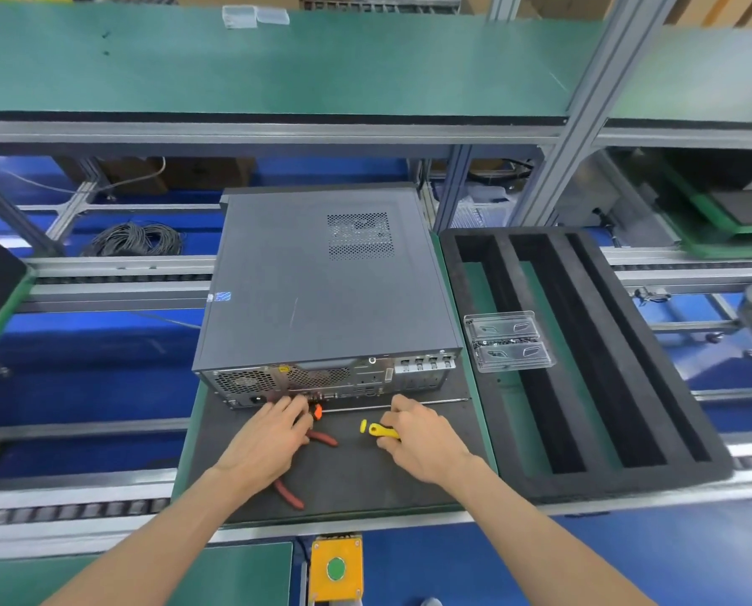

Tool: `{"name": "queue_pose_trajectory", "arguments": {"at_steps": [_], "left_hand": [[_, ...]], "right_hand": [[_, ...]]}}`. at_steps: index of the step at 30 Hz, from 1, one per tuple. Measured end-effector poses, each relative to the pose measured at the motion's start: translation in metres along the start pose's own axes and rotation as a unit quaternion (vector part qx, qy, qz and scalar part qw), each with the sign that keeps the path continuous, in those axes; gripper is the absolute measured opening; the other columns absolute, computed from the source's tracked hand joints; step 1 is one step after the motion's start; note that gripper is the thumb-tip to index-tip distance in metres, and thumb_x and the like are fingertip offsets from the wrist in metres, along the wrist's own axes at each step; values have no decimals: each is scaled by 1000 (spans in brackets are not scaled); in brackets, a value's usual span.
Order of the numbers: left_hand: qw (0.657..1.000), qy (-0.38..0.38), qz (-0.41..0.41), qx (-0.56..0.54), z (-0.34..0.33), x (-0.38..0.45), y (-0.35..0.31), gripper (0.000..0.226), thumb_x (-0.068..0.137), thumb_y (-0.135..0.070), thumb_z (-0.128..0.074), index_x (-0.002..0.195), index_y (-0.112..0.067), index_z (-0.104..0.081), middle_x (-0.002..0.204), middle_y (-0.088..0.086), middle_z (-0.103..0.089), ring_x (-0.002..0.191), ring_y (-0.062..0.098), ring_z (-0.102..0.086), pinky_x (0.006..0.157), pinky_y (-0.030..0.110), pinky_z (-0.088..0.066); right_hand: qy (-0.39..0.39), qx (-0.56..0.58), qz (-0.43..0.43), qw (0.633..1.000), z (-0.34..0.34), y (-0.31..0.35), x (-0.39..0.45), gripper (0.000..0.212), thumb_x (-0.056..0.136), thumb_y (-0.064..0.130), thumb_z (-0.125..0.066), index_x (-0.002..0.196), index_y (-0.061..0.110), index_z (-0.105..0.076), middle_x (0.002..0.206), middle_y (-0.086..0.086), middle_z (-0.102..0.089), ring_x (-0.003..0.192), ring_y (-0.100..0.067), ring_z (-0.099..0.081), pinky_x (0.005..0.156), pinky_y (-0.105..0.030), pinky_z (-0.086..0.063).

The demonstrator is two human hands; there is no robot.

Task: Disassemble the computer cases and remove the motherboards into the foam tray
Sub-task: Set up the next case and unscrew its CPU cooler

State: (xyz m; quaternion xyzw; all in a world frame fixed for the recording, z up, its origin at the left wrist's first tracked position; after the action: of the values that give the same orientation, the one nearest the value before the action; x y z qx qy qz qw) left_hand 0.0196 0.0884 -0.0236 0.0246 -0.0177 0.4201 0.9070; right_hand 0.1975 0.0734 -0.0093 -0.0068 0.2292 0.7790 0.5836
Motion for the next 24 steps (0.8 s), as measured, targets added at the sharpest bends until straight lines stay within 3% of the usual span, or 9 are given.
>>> {"name": "queue_pose_trajectory", "arguments": {"at_steps": [4, 8, 10, 13, 15, 16, 20, 22, 24], "left_hand": [[999, 15, 52, -5, 2, -6, 11, 33, 57, -15, -90, 82, -15, -68, 94, 2, -55, 73, 20, -58, 60, 31, -55], [989, 53, 88, -105, 6, -2, 8, 30, 87, -20, -70, 116, -20, -64, 114, -4, -54, 97, 16, -59, 87, 32, -54], [966, 61, 130, -217, 14, 7, -2, 21, 93, -23, -65, 114, -26, -63, 110, -9, -59, 93, 8, -60, 87, 30, -52], [894, 82, 205, -390, 14, 17, -23, 14, 94, -17, -64, 99, -30, -68, 90, -12, -70, 78, 2, -65, 80, 29, -55], [837, 113, 233, -482, 6, 18, -41, 22, 95, -9, -59, 105, -25, -71, 93, -7, -75, 83, 3, -68, 86, 29, -56], [796, 132, 247, -536, 2, 17, -52, 30, 93, -4, -56, 111, -22, -71, 100, -4, -75, 92, 7, -69, 91, 30, -54], [606, 171, 284, -723, -11, 7, -93, 36, 91, -21, -54, 125, -16, -66, 119, 3, -72, 112, 21, -66, 101, 35, -49], [539, 144, 300, -774, -12, 4, -97, 29, 102, -19, -51, 122, -7, -67, 114, 12, -73, 102, 24, -69, 94, 35, -51], [509, 73, 337, -788, -8, 1, -86, 22, 102, -11, -52, 108, 0, -70, 96, 14, -72, 83, 19, -67, 80, 29, -52]], "right_hand": [[-25, 26, -7, 999, 8, -4, -4, 22, 99, 35, -55, 104, 15, -63, 100, 5, -39, 89, -21, -50, 73, -35, -45], [-62, 73, -1, 995, 19, -2, -6, 21, 100, 35, -55, 101, 15, -62, 99, 6, -43, 82, -17, -49, 68, -30, -39], [-77, 97, 10, 992, 24, 2, -6, 18, 98, 34, -57, 90, 18, -58, 94, 6, -43, 80, -16, -47, 69, -30, -38], [-115, 116, 38, 986, 39, 10, -5, 22, 96, 31, -62, 81, 23, -48, 86, 8, -44, 83, -15, -42, 74, -30, -34], [-159, 159, 44, 973, 51, 12, -6, 12, 95, 28, -63, 88, 23, -54, 85, 10, -48, 83, -11, -42, 74, -27, -35], [-184, 200, 44, 961, 56, 11, -8, 7, 95, 25, -63, 99, 22, -58, 85, 13, -49, 80, -4, -44, 72, -22, -35], [-267, 324, 32, 907, 77, 5, -26, 42, 97, 17, -60, 133, 33, -46, 78, 17, -52, 73, -3, -52, 66, -13, -39], [-301, 371, 36, 878, 90, 4, -36, 43, 97, 12, -58, 132, 33, -45, 80, 8, -56, 71, -12, -57, 65, -21, -46], [-329, 418, 17, 847, 97, -4, -48, 35, 97, 12, -60, 123, 33, -48, 82, 6, -60, 72, -15, -63, 65, -23, -51]]}}
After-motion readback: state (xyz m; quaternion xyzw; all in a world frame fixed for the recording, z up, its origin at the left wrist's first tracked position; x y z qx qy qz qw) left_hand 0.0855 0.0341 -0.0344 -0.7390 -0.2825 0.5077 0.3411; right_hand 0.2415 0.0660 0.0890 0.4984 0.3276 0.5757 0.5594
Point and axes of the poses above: each hand's wrist, its own x-axis towards the middle knuckle, its own z-axis out of the back of the hand, y = z × x, the point moved 9 cm from there along x, towards the middle knuckle
